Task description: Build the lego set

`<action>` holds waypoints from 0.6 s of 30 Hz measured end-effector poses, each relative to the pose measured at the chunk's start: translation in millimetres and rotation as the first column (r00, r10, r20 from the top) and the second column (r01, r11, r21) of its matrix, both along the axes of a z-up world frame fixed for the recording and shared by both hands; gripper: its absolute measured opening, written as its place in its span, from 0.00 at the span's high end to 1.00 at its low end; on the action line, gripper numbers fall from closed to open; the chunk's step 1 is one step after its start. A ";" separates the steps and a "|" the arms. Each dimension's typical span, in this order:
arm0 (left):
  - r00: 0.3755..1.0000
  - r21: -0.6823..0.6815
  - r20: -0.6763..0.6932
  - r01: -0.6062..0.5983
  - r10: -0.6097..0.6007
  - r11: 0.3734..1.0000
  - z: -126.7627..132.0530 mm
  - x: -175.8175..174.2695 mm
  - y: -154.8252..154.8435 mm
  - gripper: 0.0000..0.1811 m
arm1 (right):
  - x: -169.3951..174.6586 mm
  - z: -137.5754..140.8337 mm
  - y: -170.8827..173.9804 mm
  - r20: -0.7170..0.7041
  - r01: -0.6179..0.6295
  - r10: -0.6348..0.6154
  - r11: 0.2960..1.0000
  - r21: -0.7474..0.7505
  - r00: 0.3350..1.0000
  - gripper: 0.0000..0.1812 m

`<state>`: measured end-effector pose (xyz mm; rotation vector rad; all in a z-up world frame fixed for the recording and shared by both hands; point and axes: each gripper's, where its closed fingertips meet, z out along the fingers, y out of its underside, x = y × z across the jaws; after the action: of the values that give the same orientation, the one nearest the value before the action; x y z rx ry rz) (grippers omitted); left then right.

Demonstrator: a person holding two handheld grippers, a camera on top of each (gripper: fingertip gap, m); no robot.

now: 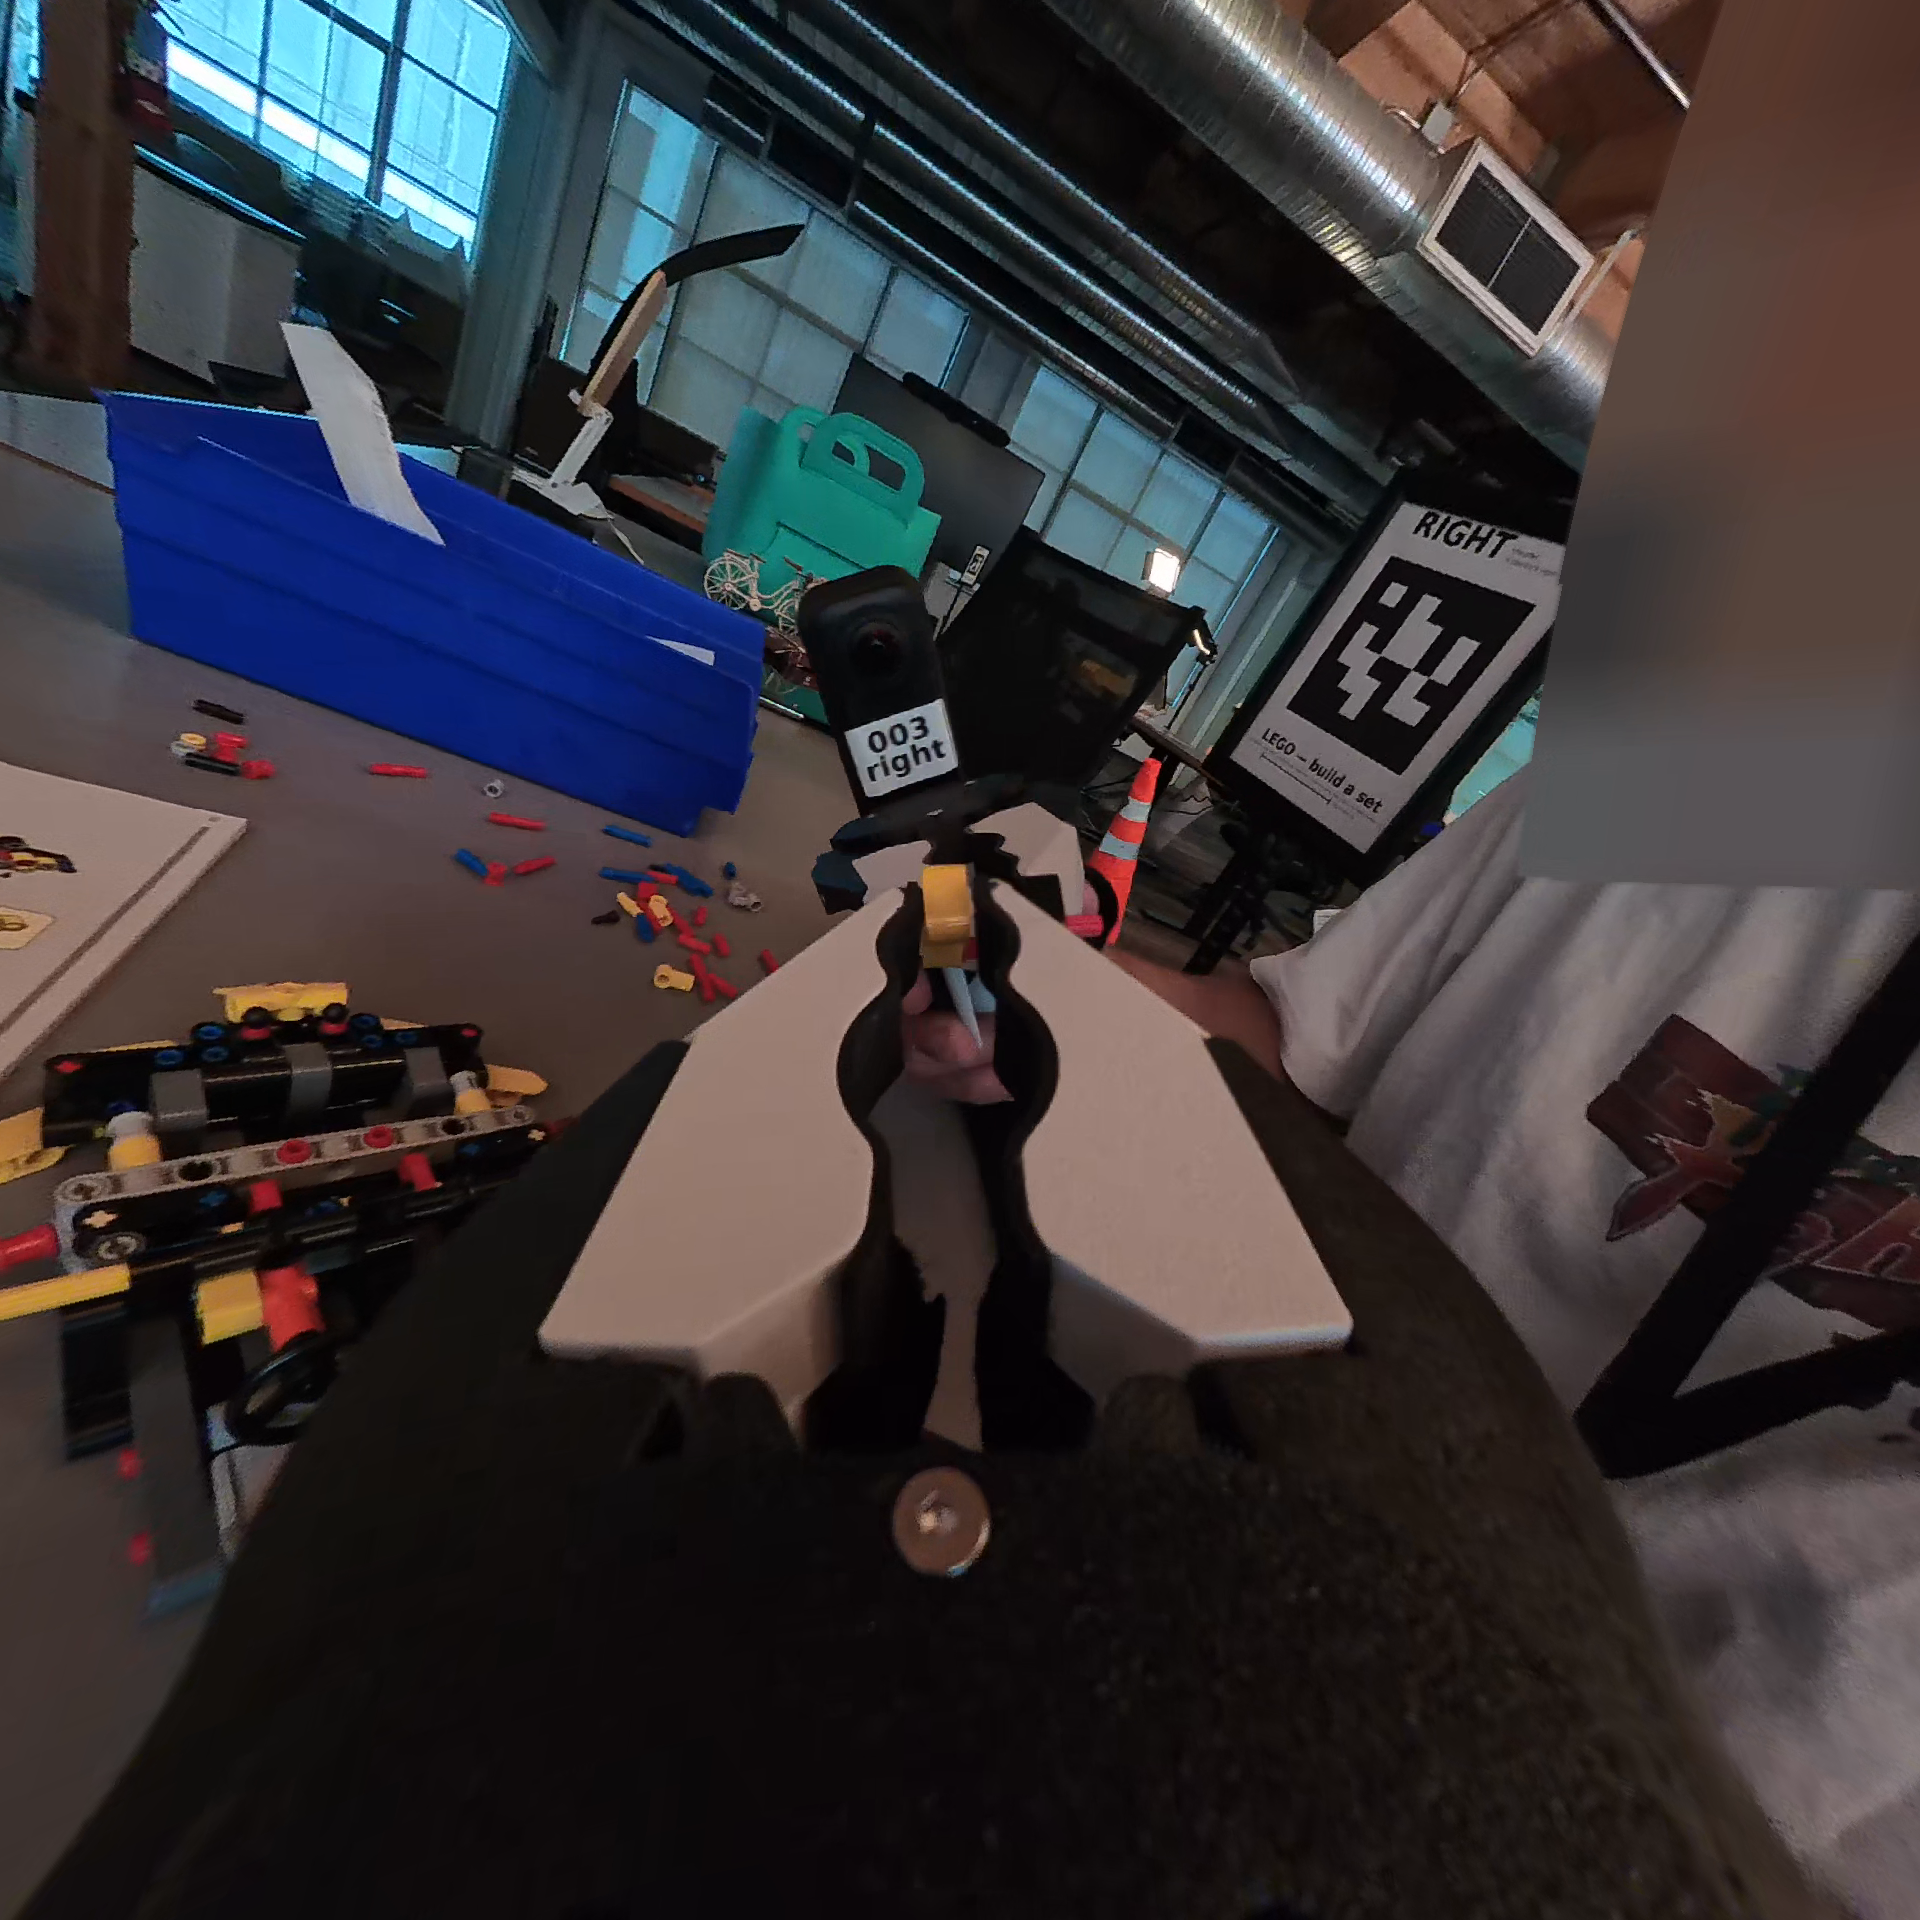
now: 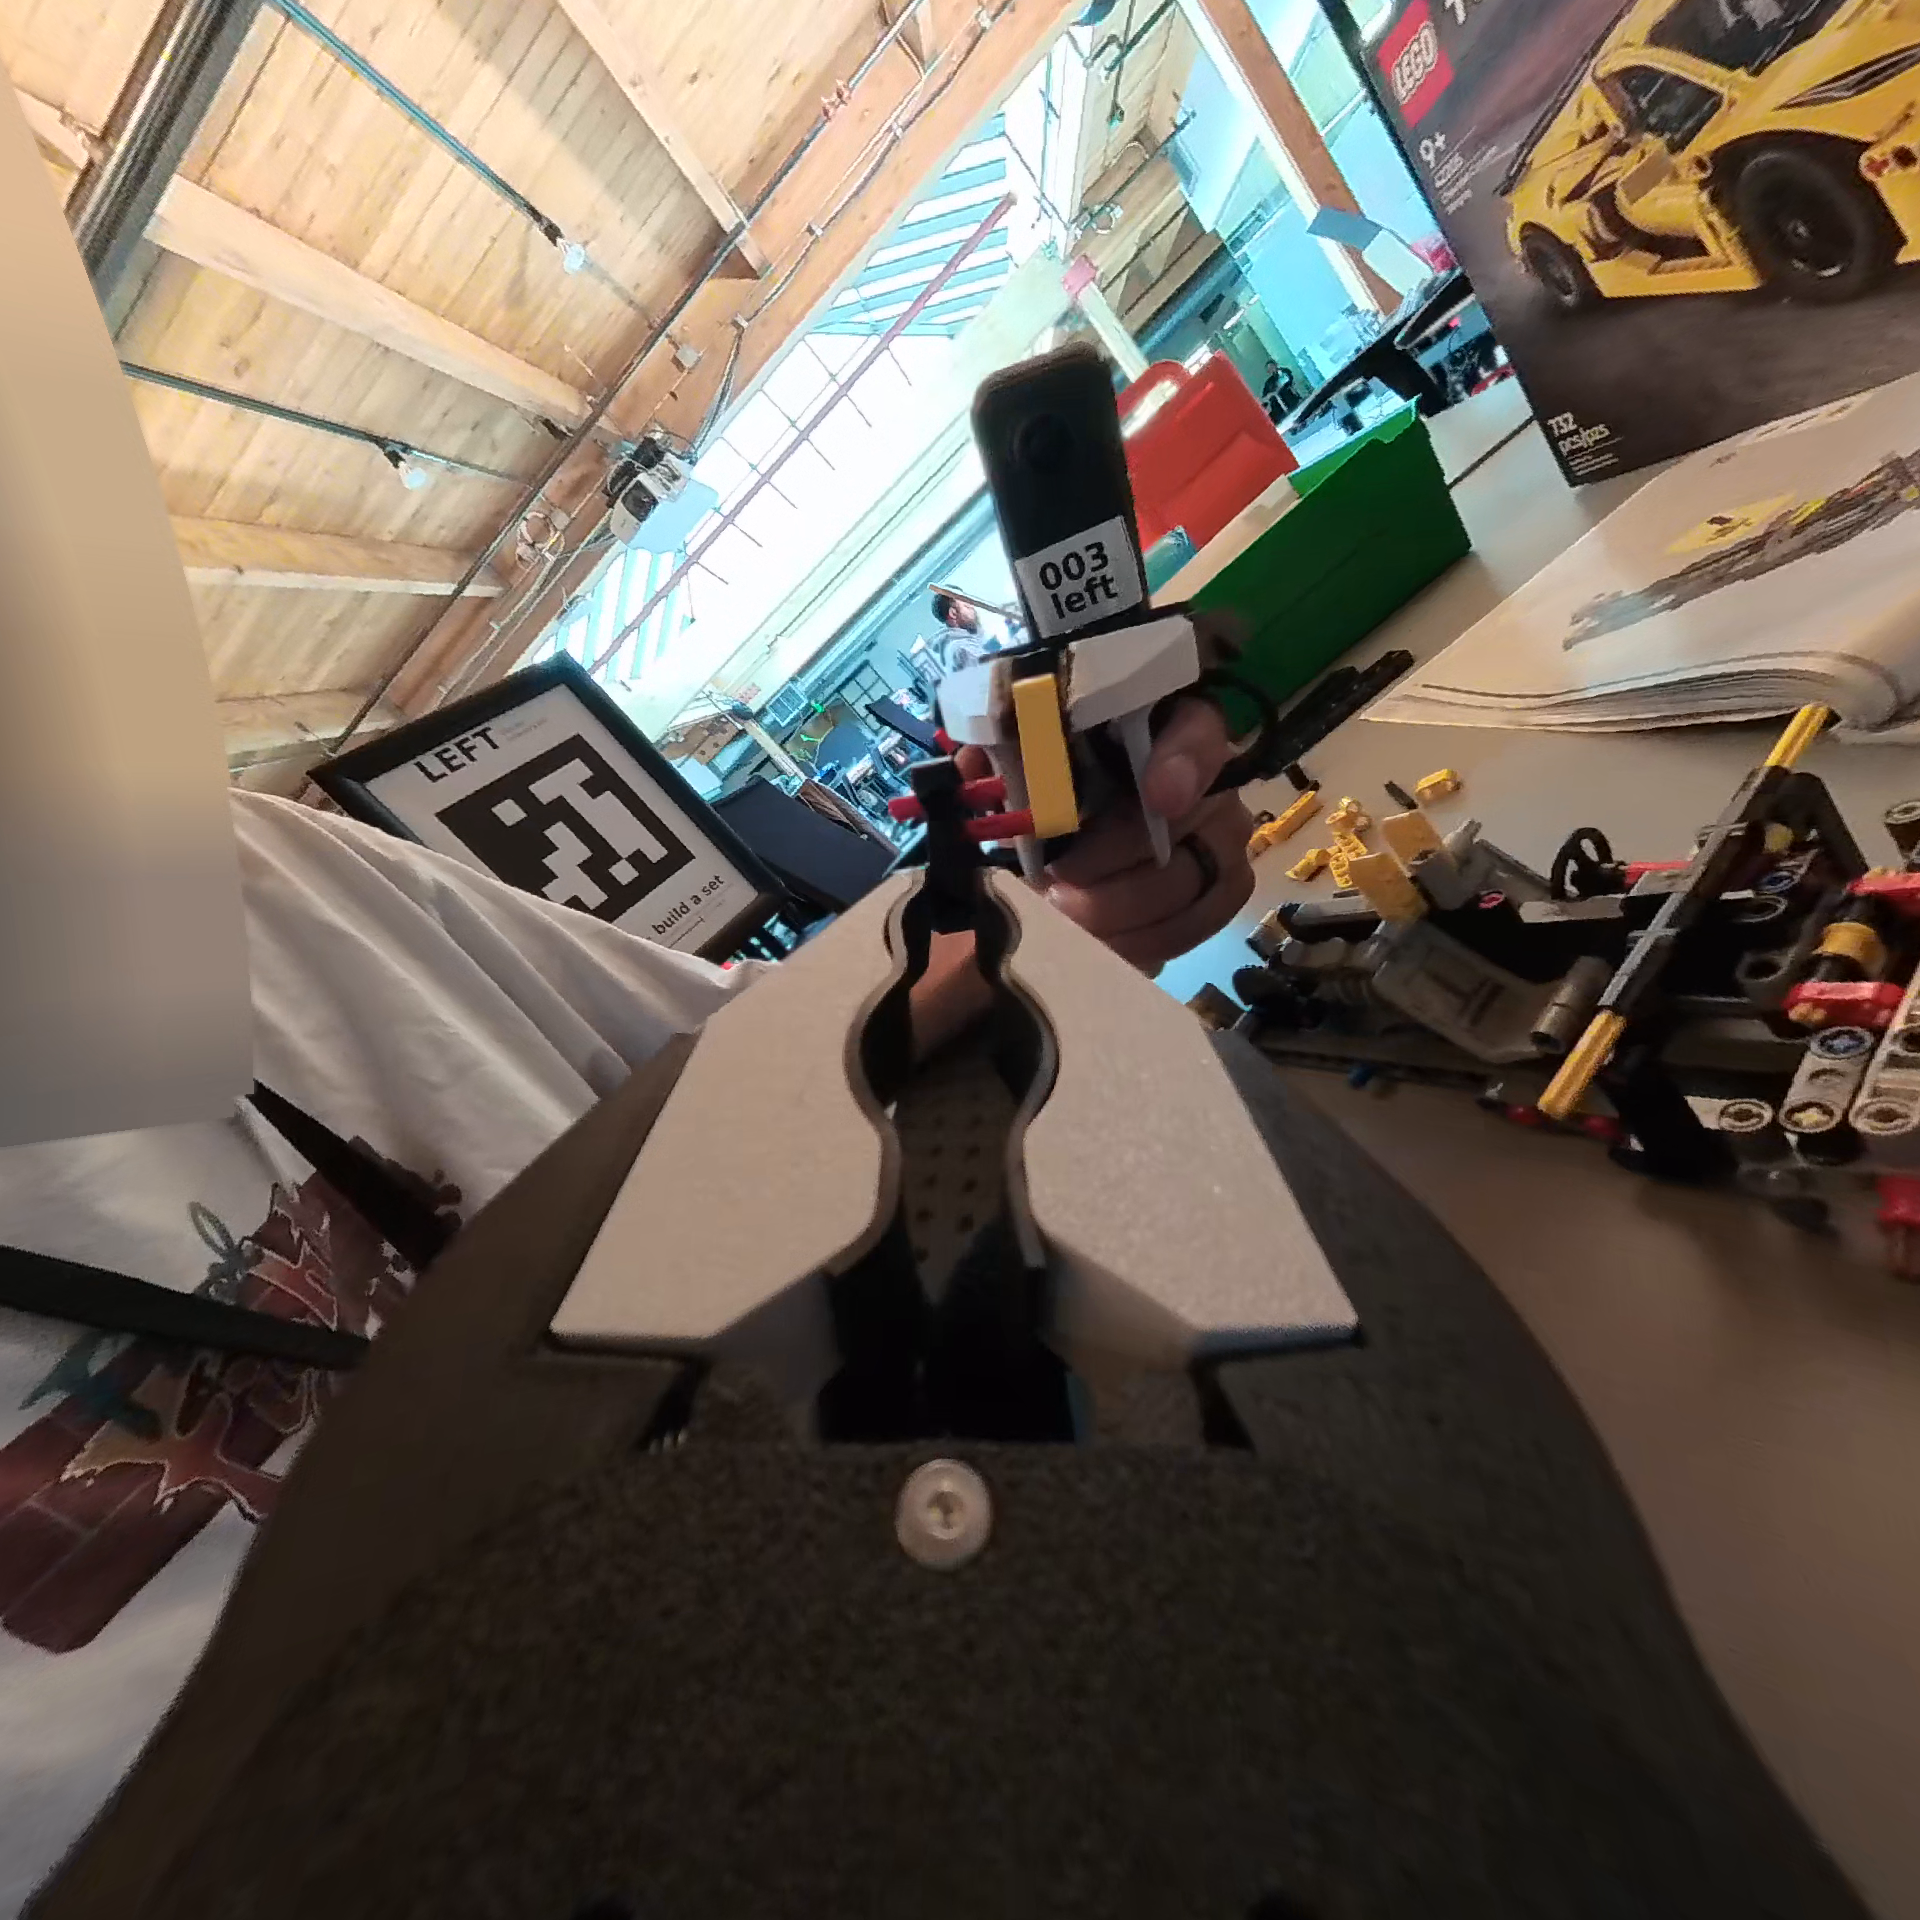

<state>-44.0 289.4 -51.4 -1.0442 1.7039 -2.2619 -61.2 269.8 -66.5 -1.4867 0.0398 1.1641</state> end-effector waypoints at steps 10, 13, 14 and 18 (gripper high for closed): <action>0.999 -0.019 0.011 0.051 -0.051 0.999 1.9 -5.6 -7.9 0.81 | 1.3 -0.5 -0.7 -0.018 -0.005 0.005 1.000 -0.006 1.000 0.96; 0.999 -0.038 0.004 0.036 -0.036 0.999 3.3 -3.7 -7.7 0.80 | 2.6 -1.4 0.7 -0.003 0.013 -0.013 1.000 -0.007 1.000 0.96; 0.999 -0.044 0.002 0.034 -0.034 0.998 3.6 -3.2 -7.7 0.80 | 3.0 -1.2 1.0 -0.001 0.017 -0.017 1.000 -0.007 1.000 0.96; 1.000 -0.096 0.007 0.005 -0.004 0.995 8.3 0.4 -6.7 0.77 | 8.4 1.7 3.7 0.032 0.077 -0.078 0.997 0.016 0.996 0.96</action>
<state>-43.6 282.7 -43.0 -1.0515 1.6106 -2.3687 -52.8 273.6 -64.7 -1.4777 0.0660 1.0755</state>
